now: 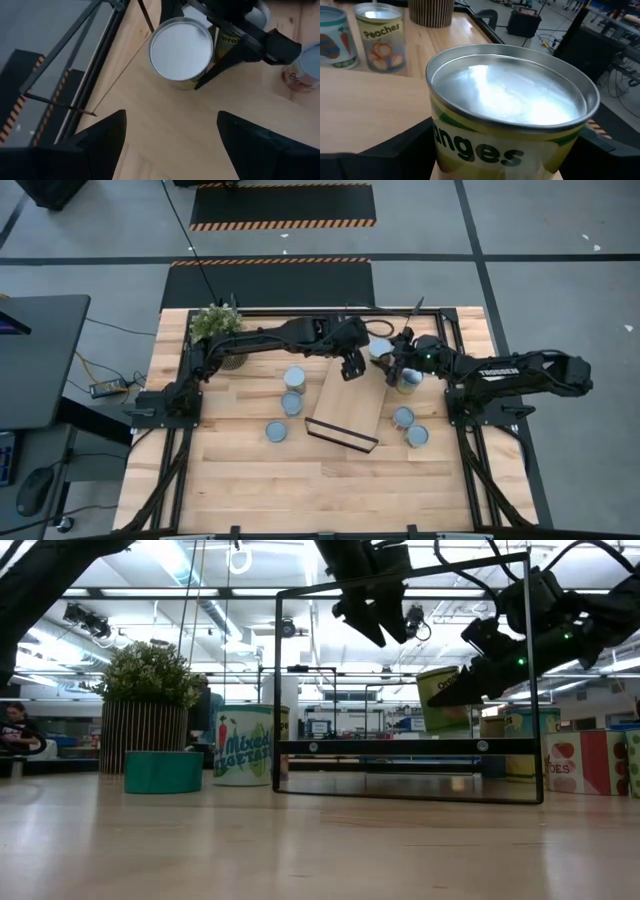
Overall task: Pick and place cans onto a shelf
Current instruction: Put the canned oranges on the shelf
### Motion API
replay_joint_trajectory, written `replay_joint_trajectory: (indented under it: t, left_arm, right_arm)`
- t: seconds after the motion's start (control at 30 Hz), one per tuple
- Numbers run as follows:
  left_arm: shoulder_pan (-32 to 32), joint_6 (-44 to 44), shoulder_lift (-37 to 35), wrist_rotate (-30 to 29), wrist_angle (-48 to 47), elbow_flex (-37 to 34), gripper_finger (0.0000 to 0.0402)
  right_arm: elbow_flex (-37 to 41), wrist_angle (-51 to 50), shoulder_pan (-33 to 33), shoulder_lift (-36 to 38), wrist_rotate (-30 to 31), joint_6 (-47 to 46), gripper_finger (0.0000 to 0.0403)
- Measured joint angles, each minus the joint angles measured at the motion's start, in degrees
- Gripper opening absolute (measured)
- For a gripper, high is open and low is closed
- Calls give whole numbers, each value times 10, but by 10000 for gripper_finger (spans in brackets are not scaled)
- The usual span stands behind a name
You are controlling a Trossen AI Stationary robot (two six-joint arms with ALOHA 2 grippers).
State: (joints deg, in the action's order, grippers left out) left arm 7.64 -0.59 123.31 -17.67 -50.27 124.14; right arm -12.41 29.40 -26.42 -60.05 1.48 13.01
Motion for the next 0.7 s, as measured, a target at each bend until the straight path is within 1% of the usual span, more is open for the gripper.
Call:
replay_joint_trajectory:
  t: [0.17,0.27,0.37,0.47,0.57,0.7]
  left_arm:
    - [-31,-14,-1,-49,-21,-6,315]
    - [-47,-14,-3,-67,-12,-53,315]
    - [-56,-14,-10,-89,5,-98,313]
    - [-54,-14,-39,-89,43,-131,307]
    - [-51,-13,-64,-71,68,-168,302]
    - [-48,-14,-108,-62,112,-234,300]
  right_arm:
    - [16,35,-16,0,-24,-12,335]
    - [24,64,-23,-9,-42,-21,335]
    - [25,88,-24,-28,-44,-18,335]
    - [15,97,-27,-45,-42,-7,335]
    - [9,95,-36,-66,-43,8,335]
    - [-6,96,-58,-97,-63,22,335]
